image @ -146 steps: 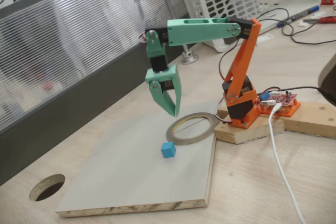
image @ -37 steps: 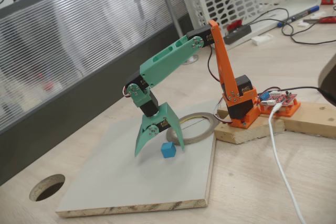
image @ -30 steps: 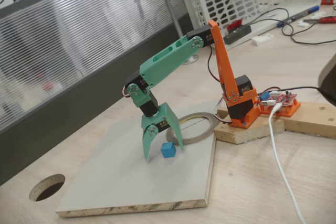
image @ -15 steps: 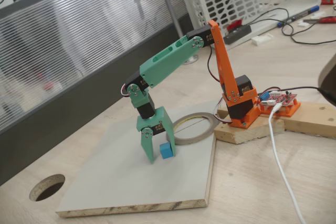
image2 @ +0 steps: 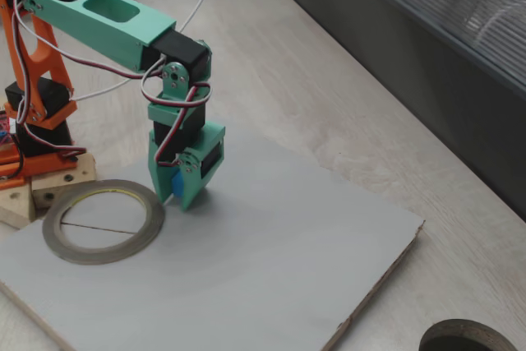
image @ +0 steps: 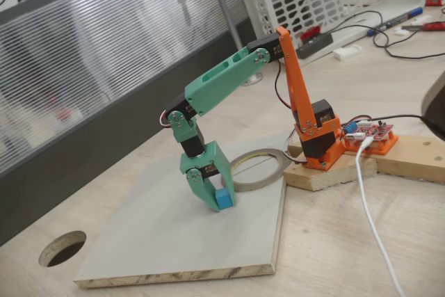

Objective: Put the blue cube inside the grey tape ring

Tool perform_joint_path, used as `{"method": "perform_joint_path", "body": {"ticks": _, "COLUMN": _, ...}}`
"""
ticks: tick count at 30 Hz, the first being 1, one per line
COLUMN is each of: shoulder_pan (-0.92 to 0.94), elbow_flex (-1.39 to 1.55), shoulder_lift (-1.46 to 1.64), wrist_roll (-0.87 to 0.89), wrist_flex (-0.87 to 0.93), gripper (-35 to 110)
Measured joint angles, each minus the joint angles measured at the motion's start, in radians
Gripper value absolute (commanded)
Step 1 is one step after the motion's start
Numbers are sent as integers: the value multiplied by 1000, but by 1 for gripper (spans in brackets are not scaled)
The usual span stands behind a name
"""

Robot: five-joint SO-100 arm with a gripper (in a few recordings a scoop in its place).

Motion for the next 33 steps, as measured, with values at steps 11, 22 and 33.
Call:
{"method": "perform_joint_path", "body": {"ticks": 11, "shoulder_pan": 9, "elbow_flex": 0, "shoulder_lift": 170, "wrist_roll": 0, "wrist_flex": 6, "gripper": 7}}
{"method": "perform_joint_path", "body": {"ticks": 22, "shoulder_pan": 8, "elbow_flex": 3, "shoulder_lift": 465, "wrist_roll": 0, "wrist_flex": 14, "gripper": 7}}
{"method": "perform_joint_path", "body": {"ticks": 33, "shoulder_pan": 204, "elbow_flex": 3, "shoulder_lift": 485, "wrist_roll": 0, "wrist_flex": 5, "gripper": 7}}
